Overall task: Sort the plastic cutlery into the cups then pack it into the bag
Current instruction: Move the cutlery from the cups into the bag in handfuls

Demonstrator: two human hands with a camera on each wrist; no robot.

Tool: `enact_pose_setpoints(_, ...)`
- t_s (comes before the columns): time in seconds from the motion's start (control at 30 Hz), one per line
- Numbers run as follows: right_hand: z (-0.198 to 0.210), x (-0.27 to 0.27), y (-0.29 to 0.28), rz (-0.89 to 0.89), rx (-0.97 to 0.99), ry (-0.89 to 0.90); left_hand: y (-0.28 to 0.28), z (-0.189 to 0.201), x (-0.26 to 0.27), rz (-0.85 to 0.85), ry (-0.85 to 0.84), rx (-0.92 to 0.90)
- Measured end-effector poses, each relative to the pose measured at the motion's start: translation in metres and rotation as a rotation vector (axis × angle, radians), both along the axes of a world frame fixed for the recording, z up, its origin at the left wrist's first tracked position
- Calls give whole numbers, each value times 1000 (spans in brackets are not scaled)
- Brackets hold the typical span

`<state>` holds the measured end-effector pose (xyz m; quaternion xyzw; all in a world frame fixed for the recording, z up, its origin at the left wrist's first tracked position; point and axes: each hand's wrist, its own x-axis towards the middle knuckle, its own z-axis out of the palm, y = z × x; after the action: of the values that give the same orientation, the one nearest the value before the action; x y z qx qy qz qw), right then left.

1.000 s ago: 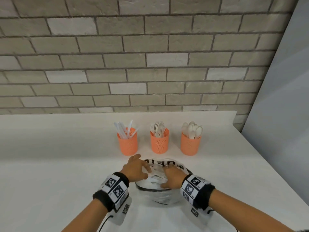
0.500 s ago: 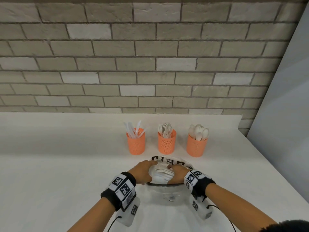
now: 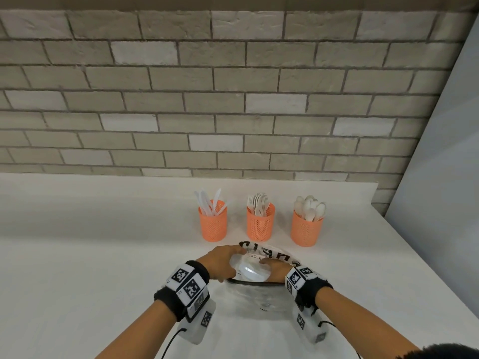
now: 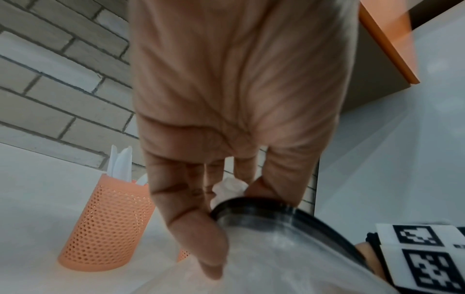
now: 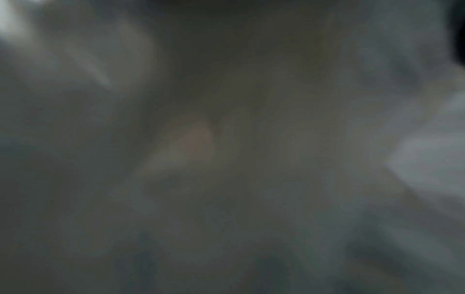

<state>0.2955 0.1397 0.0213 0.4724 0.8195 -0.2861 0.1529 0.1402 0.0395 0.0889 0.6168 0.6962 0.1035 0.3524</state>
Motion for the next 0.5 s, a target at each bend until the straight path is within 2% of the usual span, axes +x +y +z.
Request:
enact_pose_setpoints(0.2, 1, 0, 13, -12, -40, -100, -2, 2, -2, -5, 16, -6)
enact_pose_setpoints(0.5, -4, -6, 11, -31, -68, -19, 1, 3, -3, 12, 18, 0)
